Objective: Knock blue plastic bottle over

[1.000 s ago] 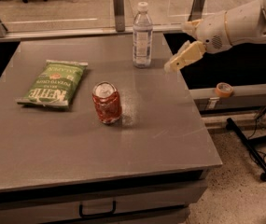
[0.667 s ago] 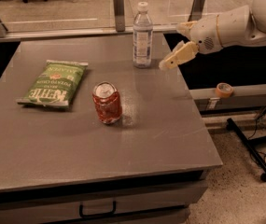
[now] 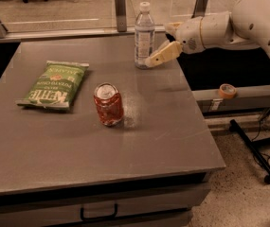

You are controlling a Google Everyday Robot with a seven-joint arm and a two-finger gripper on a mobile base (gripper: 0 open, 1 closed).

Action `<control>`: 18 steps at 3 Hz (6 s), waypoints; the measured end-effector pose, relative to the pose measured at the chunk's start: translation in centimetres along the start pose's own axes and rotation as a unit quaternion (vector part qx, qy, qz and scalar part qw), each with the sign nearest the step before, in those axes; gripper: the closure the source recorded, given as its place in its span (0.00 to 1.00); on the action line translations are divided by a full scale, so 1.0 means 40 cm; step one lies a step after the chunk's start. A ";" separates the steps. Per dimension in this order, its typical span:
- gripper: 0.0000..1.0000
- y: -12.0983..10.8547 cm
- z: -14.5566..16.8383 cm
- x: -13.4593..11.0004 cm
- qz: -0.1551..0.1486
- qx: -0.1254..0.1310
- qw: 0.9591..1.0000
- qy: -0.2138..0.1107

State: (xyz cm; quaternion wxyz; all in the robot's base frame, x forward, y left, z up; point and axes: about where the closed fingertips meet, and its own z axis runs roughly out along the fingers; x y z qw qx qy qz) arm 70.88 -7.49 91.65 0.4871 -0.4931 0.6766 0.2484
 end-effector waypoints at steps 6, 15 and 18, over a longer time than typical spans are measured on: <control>1.00 0.090 0.114 -0.162 -0.128 -0.049 0.990 0.021; 0.00 0.138 0.042 -0.032 -0.164 -0.155 0.943 0.242; 0.00 -0.061 -0.218 -0.143 -0.094 0.030 0.985 0.142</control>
Offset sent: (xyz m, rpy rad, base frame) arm 0.0143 0.0502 0.0162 0.1372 -0.0409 -0.0348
